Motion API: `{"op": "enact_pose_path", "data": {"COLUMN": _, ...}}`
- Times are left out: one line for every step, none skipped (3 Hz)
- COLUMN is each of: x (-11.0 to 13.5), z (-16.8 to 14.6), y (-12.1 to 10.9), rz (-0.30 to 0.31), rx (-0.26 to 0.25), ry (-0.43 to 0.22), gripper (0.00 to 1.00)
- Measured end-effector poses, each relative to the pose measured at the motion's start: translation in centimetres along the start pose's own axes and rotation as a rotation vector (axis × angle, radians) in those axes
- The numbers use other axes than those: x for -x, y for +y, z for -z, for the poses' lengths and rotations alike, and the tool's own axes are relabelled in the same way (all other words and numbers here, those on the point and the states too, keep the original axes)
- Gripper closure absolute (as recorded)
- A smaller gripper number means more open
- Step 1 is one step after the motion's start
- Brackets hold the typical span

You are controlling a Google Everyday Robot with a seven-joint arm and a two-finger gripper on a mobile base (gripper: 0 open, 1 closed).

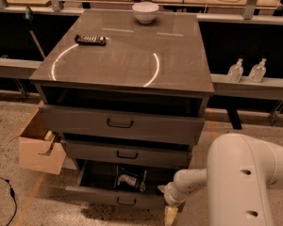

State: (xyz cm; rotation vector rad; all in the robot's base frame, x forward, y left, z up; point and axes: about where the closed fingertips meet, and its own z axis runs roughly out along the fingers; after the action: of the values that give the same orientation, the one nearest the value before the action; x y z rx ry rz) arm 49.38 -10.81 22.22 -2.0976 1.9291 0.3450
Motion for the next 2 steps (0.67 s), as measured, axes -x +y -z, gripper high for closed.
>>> {"op": "enact_pose_path", "data": {"x": 0.45, "z": 1.27, "y": -1.72, "rz": 0.017, "rx": -0.048, "ry": -0.002, "gripper": 0.0}}
{"op": "enact_pose_path", "data": {"x": 0.45, "z": 0.75, "y": -2.54, "rz": 0.022, "rx": -0.049, "ry": -0.001, "gripper": 0.0}}
